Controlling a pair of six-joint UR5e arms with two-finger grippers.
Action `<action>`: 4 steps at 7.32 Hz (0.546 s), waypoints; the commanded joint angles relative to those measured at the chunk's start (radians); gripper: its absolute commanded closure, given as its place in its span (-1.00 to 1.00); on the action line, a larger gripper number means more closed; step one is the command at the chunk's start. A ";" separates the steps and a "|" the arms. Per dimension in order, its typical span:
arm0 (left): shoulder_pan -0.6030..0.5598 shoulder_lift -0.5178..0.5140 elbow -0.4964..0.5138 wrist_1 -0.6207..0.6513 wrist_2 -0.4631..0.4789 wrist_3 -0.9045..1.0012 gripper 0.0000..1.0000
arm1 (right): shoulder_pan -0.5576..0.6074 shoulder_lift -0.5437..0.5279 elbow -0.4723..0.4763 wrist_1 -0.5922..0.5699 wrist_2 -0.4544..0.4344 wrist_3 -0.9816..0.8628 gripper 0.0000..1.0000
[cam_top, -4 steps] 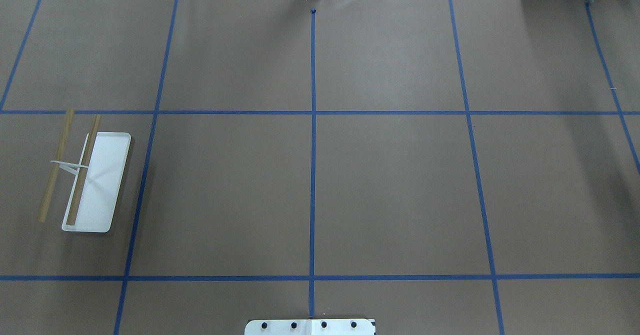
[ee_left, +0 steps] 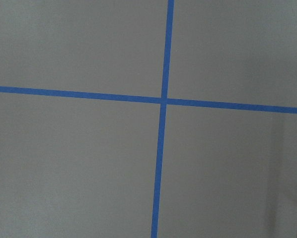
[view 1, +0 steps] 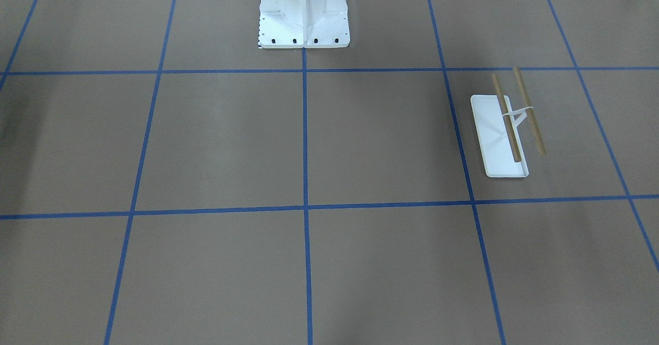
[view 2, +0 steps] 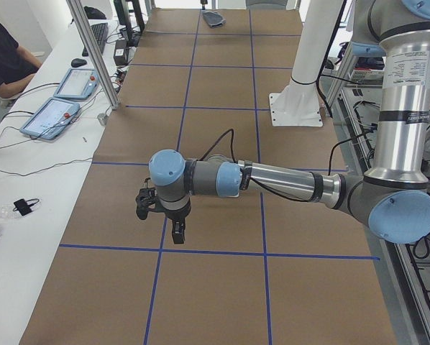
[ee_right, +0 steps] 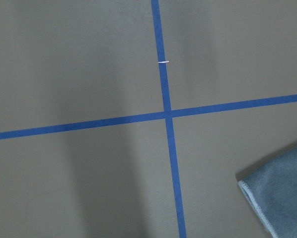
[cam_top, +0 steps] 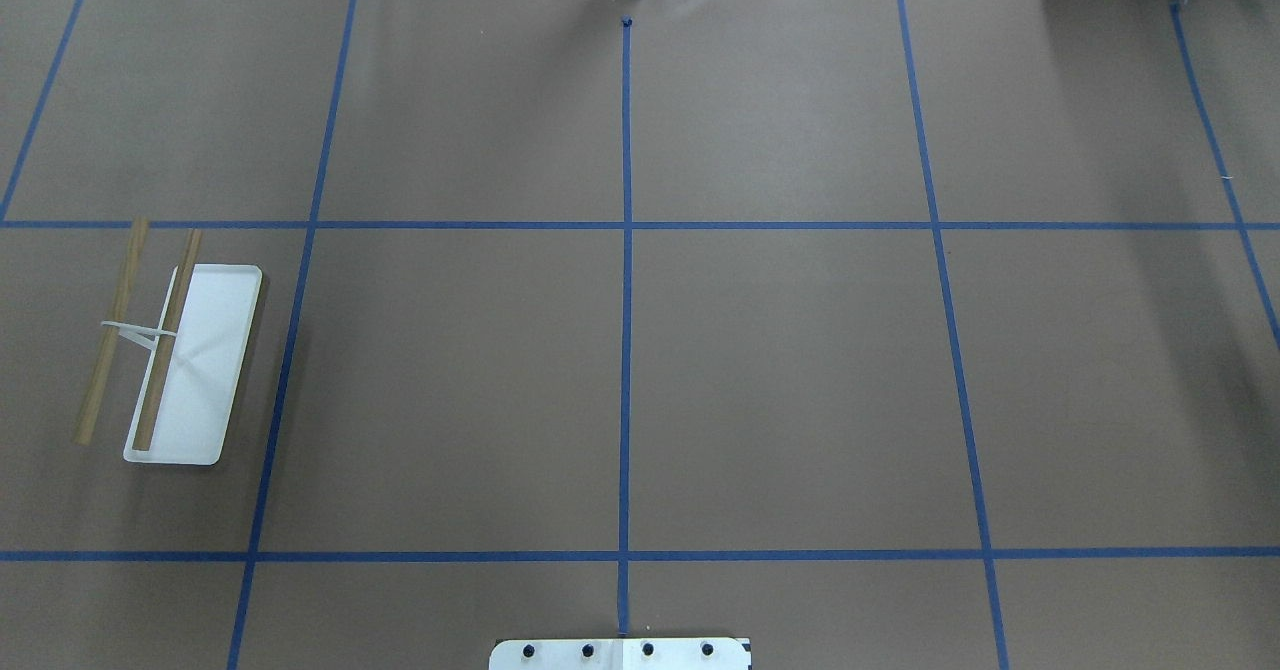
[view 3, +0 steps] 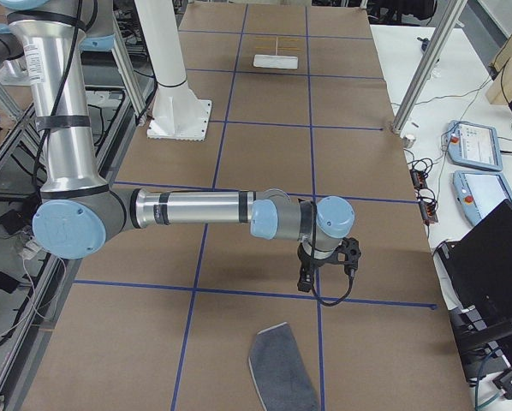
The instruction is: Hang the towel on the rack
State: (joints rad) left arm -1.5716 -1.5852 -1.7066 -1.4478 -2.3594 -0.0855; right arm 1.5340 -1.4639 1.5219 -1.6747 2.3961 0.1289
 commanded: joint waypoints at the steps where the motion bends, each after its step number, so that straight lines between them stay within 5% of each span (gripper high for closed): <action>1: -0.001 -0.001 0.001 0.000 0.000 0.000 -0.97 | 0.000 0.002 0.003 0.001 0.000 0.000 -1.00; 4: -0.001 -0.004 -0.002 0.000 0.000 0.000 -0.97 | 0.000 0.002 0.003 0.003 -0.002 0.000 -1.00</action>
State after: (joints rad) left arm -1.5717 -1.5873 -1.7100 -1.4481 -2.3593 -0.0858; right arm 1.5339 -1.4630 1.5244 -1.6726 2.3947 0.1289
